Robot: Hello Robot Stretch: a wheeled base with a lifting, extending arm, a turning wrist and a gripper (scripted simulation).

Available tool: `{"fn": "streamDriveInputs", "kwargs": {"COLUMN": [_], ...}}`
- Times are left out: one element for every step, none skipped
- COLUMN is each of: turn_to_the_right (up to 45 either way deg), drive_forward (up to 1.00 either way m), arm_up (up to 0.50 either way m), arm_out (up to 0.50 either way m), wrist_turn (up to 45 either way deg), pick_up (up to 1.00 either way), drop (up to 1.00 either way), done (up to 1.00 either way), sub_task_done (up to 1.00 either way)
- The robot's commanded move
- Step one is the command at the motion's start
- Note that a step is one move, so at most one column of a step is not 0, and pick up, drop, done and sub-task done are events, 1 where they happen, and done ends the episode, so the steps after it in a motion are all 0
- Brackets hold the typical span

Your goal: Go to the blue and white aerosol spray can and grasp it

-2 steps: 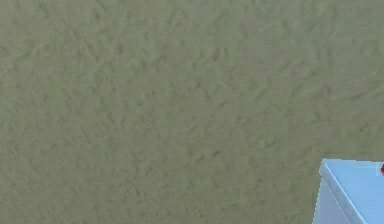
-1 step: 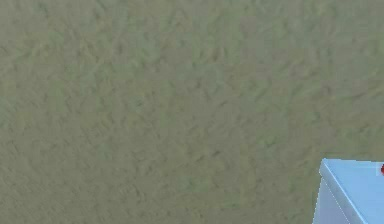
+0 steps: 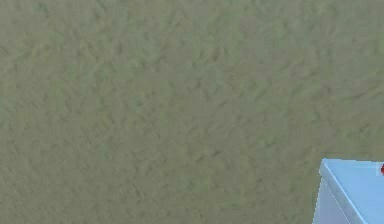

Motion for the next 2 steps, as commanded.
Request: {"fn": "streamDriveInputs", "kwargs": {"turn_to_the_right": [0.0,0.0], "drive_forward": [0.0,0.0], "arm_up": [0.0,0.0], "arm_out": [0.0,0.0], "wrist_turn": [45.0,45.0], "pick_up": [0.0,0.0], "drop": [0.0,0.0], "done": [0.0,0.0], "sub_task_done": [0.0,0.0]}}
